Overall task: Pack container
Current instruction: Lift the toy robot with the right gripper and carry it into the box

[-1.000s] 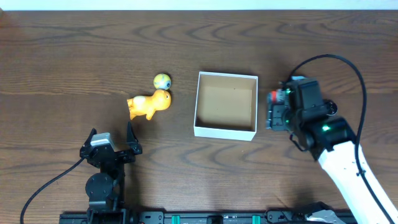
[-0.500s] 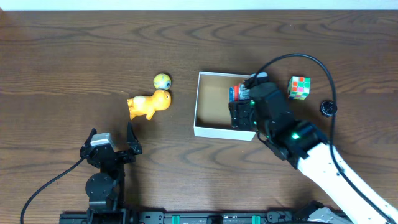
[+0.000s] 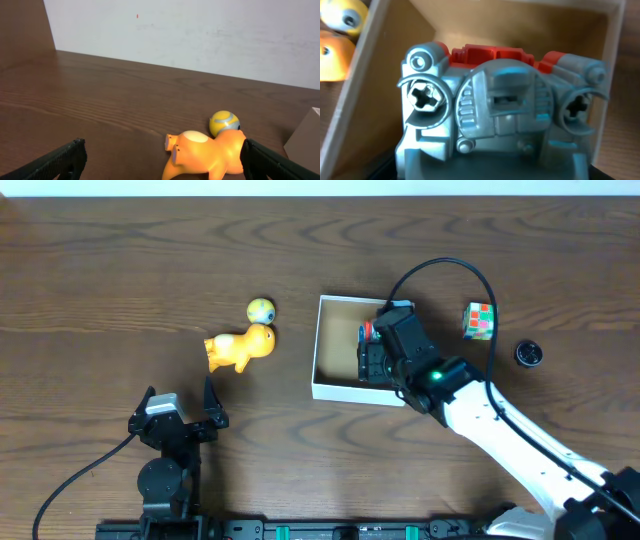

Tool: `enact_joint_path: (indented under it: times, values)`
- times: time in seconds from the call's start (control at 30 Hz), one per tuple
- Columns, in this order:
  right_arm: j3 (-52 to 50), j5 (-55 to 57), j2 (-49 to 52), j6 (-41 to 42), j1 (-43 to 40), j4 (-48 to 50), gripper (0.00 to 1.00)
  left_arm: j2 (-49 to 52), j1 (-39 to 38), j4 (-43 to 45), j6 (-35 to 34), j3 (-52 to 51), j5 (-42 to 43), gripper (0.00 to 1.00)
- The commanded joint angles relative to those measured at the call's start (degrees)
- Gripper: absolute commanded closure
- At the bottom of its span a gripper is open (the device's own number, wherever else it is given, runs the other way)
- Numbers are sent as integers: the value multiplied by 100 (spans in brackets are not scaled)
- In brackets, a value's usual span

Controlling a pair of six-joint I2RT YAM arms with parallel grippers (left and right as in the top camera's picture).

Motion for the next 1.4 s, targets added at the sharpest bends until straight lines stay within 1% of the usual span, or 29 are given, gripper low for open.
enact_joint_path:
  times: [0.0,0.4,0.77,0.93,1.23,1.33,1.37]
  values:
    - [138,96,61,96,122,-92,38,-31,20,-214,35,-120,-48,2]
    - [140,57,42,-28,120,-688,38,-31,20,-212,35,-120,-48,2]
    - [140,61,35,-492,120,-887,39,-31,20,-212,37,-120,-50,2]
    - [140,79,33,-533,120,-988,39,-31,20,-212,35,-120,-48,2]
    - [251,107,33,-527,120,-879,38,-31,20,-212,35,-120,-48,2]
    - [479,146,33,-527,120,-968,41,-31,20,-212,37,-120,-48,2]
    - [592,168,33,-522,120,-1040,43,-31,20,-212,35,-120,-50,2]
